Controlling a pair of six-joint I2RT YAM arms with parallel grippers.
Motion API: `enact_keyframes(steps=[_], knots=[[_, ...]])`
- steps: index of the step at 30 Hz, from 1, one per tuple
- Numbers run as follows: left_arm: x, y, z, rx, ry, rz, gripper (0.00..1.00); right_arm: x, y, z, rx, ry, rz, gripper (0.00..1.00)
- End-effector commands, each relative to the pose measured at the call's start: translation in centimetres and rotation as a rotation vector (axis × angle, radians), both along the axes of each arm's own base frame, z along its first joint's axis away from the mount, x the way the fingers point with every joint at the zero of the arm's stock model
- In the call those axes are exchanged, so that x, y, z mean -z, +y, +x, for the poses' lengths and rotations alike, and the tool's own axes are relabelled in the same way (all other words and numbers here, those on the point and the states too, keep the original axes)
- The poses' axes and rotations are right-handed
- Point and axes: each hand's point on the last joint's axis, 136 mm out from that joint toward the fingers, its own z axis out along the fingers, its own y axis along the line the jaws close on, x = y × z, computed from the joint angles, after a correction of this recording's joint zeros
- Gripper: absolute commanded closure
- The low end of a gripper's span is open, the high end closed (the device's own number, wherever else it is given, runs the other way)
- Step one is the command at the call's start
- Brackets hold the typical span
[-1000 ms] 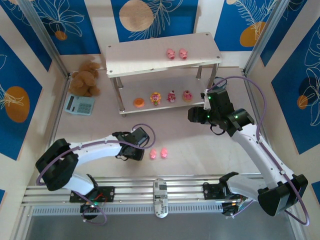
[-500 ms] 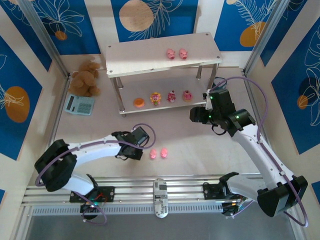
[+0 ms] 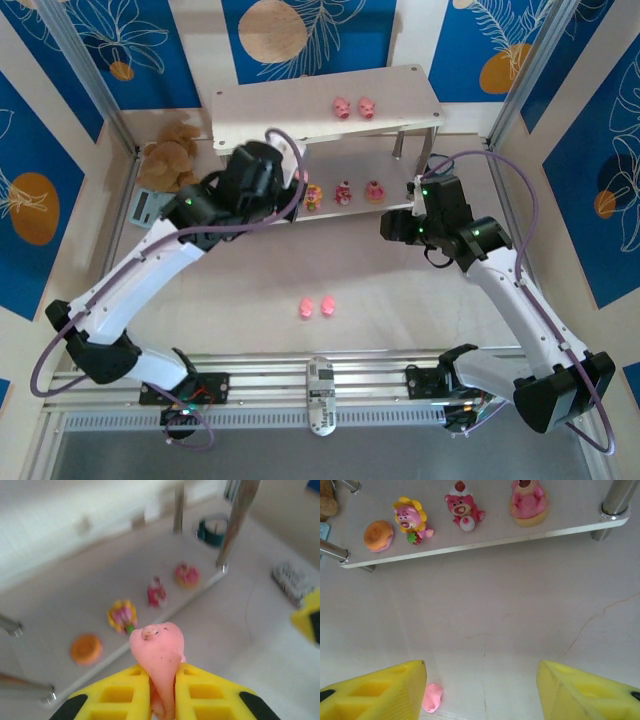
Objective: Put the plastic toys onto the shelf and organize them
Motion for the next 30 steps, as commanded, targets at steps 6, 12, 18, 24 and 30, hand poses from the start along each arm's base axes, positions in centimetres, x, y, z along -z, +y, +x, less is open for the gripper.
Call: enact_keyframes(steps=[6,12,18,24,30], knots=[[-3.6,-0.6,6.1,-0.020,-0.120,0.084,0.85,-3.1,1.1,1.4,-0.047,-0.079,0.041,0.39],[-5.1,-0.9,9.9,-0.054,-0.141,0.041,0.85,-3.6,1.2,2.0,-0.055,-0.099,0.045,0.39],[-5.1,-1.1,12.6,-0.069,-0.124,-0.025,0.85,-3.4,1.1,2.7,-0.057,-0.101,0.061,0.39],[-4.1,-1.8,14.1,-0.056,-0.084,-0.076,0.84,-3.2,0.9,3.3,-0.052,-0.095,0.080,0.39],[-3.5,-2.7,15.1,-0.057,-0.074,-0.108,0.84,-2.8,0.8,3.7,-0.052,-0.090,0.090,0.39]])
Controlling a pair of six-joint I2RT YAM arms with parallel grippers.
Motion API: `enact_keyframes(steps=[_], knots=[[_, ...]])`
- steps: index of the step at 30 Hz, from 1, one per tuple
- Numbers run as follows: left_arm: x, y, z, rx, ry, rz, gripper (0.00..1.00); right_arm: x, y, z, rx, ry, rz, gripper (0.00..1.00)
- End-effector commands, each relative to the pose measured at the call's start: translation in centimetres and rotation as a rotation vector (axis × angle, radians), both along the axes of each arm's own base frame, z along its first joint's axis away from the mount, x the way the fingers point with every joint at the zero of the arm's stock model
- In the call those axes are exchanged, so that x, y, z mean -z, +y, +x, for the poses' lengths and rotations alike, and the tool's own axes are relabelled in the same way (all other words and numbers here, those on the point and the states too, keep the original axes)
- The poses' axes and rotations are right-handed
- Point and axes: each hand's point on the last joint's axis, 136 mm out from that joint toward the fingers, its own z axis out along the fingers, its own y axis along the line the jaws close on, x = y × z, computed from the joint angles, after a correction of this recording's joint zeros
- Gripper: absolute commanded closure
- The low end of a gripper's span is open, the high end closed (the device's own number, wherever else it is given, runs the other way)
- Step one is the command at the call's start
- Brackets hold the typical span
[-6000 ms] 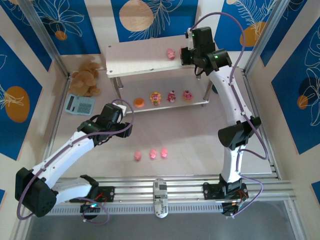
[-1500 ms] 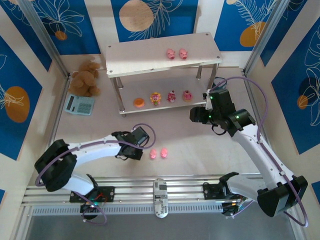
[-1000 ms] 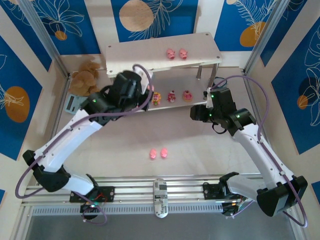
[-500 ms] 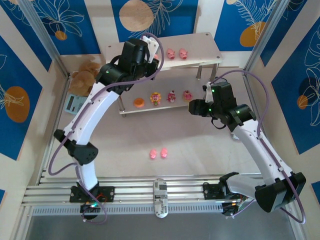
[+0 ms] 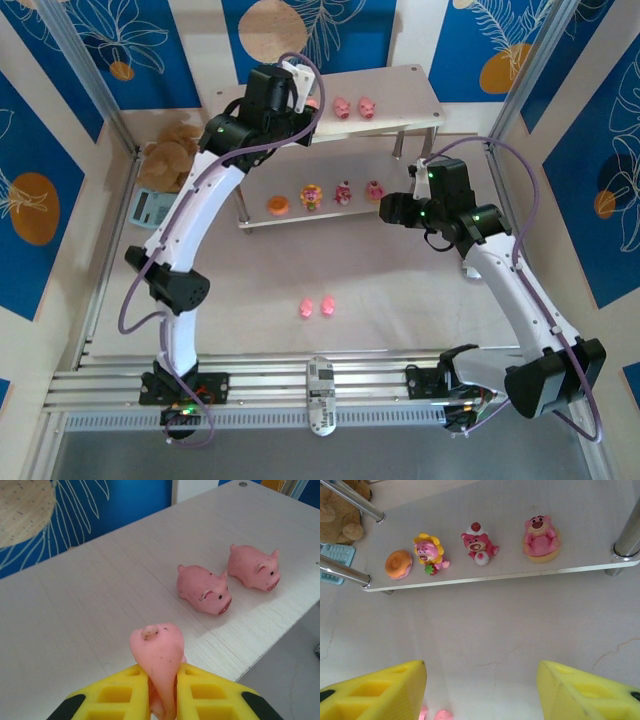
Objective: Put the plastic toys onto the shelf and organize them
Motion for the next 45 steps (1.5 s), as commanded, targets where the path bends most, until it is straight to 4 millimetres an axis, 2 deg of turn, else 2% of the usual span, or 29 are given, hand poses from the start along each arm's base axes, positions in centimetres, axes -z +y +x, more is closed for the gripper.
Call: enact_keyframes(steps=[1,10,18,27,37,45], knots=[[-1.1,-0.5,0.7,0.002,-0.022,-0.062,0.84,-1.1,0.5,0.5,-0.031,-0.035,0.026,0.39],[-0.2,-1.4,1.7,0.003,-0.002,-0.086,0.83,-0.5,0.0,0.6,-0.017,-0.023,0.041,0.39],[0.8,-1.7,2.3,-0.008,0.014,-0.084,0.78,-0.2,-0.4,0.5,-0.008,-0.017,0.044,0.39],[1.2,-1.5,2.8,-0.029,0.013,-0.077,0.64,0.0,-0.7,0.5,-0.002,-0.013,0.049,0.39],[1.0,-1.5,3.0,-0.037,0.002,-0.084,0.54,-0.1,-0.8,0.5,0.002,-0.014,0.050,0.39],[0.2,-1.7,3.2,-0.033,-0.024,-0.102,0.45,-0.1,-0.9,0.5,0.006,-0.016,0.050,0.39]])
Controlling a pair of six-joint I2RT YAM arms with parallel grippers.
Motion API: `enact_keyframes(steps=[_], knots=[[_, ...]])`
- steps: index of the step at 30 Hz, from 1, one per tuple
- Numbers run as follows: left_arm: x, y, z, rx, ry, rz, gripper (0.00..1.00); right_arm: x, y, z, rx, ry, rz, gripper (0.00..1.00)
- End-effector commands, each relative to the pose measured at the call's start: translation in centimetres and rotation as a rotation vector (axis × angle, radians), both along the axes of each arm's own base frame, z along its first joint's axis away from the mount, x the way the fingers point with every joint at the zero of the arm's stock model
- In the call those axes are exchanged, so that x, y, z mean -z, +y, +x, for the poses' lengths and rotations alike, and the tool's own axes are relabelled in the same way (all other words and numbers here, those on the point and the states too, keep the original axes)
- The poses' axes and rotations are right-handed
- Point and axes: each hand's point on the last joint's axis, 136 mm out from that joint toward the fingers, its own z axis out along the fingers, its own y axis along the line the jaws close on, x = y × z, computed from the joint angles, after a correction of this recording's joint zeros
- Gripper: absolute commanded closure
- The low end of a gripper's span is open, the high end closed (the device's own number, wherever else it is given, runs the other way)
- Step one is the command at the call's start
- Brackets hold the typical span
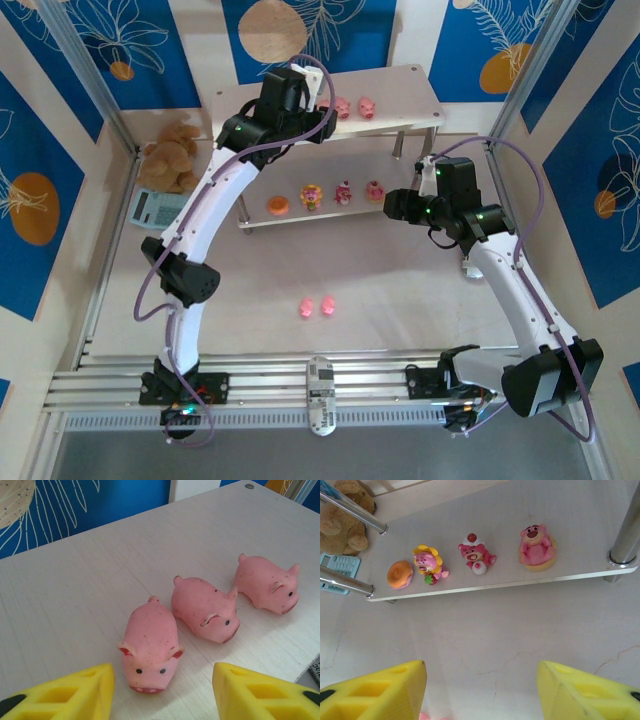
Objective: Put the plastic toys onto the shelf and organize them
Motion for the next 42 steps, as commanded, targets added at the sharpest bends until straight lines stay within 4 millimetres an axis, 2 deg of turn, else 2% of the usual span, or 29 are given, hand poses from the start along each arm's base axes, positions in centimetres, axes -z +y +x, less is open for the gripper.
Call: enact_keyframes(steps=[1,6,11,14,20,24,28,34,38,42], knots=[[-1.7,0.3,0.8,-0.018,-0.051,-0.036,0.45,0.0,0.1,-0.4,-0.012,-0.003,0.014,0.39],[-3.7,1.3,0.3,-0.043,-0.102,-0.035,0.45,-0.3,0.0,-0.4,-0.012,-0.006,0.014,0.39],[-6.0,3.1,-0.3,-0.085,-0.166,-0.004,0.51,-1.1,-0.2,-0.7,-0.005,-0.033,0.008,0.39],[-6.1,3.8,-0.4,-0.095,-0.166,0.009,0.55,-1.6,-0.3,-0.8,-0.001,-0.046,0.010,0.39],[-5.4,3.9,-0.4,-0.086,-0.136,0.005,0.55,-2.4,-0.1,-1.0,-0.006,-0.051,0.026,0.40],[-5.2,4.6,-0.4,-0.102,-0.136,0.010,0.55,-5.2,0.2,-1.8,-0.025,-0.129,0.052,0.41],[-4.8,6.8,0.0,-0.150,-0.114,0.030,0.58,-9.0,0.9,-3.0,-0.064,-0.221,0.082,0.48],[-3.4,9.1,-0.3,-0.182,-0.067,0.079,0.61,-15.2,4.0,-4.4,-0.202,-0.328,0.176,0.46],[-2.8,9.2,-0.6,-0.164,-0.048,0.084,0.59,-18.2,6.3,-3.7,-0.265,-0.376,0.202,0.43],[-2.1,8.8,-0.4,-0.144,-0.026,0.080,0.57,-19.5,8.5,-2.1,-0.290,-0.388,0.235,0.43]])
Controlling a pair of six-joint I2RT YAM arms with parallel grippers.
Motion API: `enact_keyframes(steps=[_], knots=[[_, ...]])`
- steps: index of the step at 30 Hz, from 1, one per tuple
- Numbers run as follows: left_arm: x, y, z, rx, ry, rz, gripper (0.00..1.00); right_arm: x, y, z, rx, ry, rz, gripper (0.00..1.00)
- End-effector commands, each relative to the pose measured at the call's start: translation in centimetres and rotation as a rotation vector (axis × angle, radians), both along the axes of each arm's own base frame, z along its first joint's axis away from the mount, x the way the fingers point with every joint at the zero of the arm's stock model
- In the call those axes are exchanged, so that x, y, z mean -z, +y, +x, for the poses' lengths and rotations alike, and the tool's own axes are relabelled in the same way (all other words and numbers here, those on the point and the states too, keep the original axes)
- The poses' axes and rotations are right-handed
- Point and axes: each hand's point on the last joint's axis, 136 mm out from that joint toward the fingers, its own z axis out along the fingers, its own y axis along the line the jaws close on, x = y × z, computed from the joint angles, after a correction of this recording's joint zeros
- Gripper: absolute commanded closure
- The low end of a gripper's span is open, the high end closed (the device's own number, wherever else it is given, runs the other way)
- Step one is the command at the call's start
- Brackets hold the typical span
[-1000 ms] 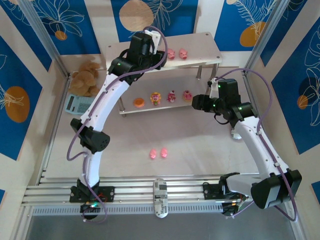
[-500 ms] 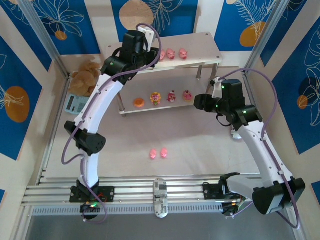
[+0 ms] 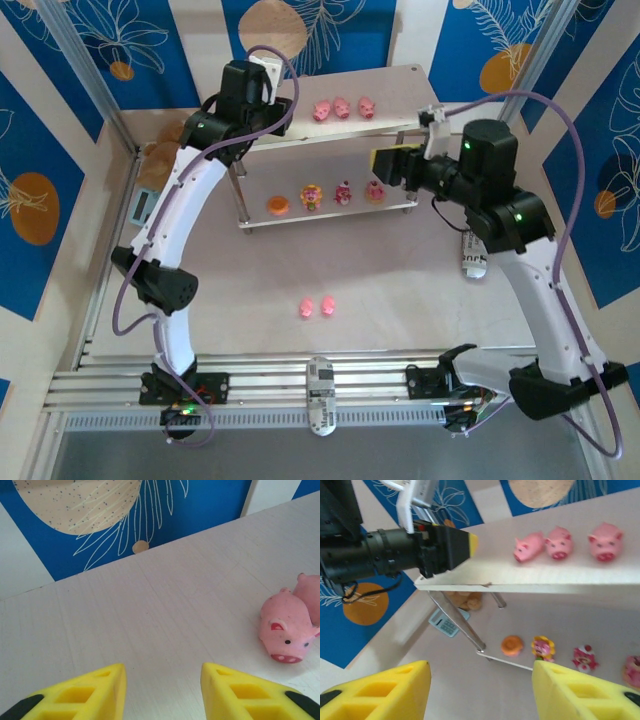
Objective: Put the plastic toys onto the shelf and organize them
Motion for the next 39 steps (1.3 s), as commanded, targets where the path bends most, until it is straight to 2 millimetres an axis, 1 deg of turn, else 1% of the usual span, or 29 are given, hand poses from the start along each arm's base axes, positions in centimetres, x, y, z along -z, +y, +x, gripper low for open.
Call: enact_keyframes(steps=[1,6,10,13,18,22,27,30,33,39], knots=[[-0.2,0.0,-0.7,0.026,0.013,-0.010,0.57,-0.4,2.1,1.2,-0.046,0.016,0.042,0.43],[0.7,-1.1,0.0,0.055,0.032,-0.039,0.53,-1.3,4.9,3.1,-0.105,0.023,0.127,0.43],[1.7,-1.6,0.5,0.062,0.056,-0.039,0.52,-2.2,6.4,4.6,-0.119,0.009,0.151,0.43],[2.4,-2.0,0.7,0.074,0.075,-0.037,0.51,-2.4,7.6,5.9,-0.120,0.014,0.148,0.43],[3.1,-2.3,0.7,0.086,0.095,-0.035,0.50,-1.4,8.8,8.3,-0.043,0.044,0.098,0.43],[3.2,-2.3,0.7,0.091,0.095,-0.029,0.49,-0.9,9.8,9.6,0.029,0.035,0.042,0.41],[3.1,-2.2,0.5,0.094,0.093,-0.026,0.48,-0.1,9.9,11.5,0.153,0.013,0.004,0.38],[3.1,-2.0,0.4,0.088,0.094,-0.017,0.48,0.3,9.7,12.5,0.215,0.007,-0.003,0.38],[3.0,-1.7,0.2,0.083,0.089,-0.008,0.47,0.8,9.5,13.4,0.243,0.011,-0.007,0.38],[2.5,-0.3,-0.8,0.056,0.072,0.014,0.44,1.6,9.4,14.7,0.273,0.021,-0.024,0.38]])
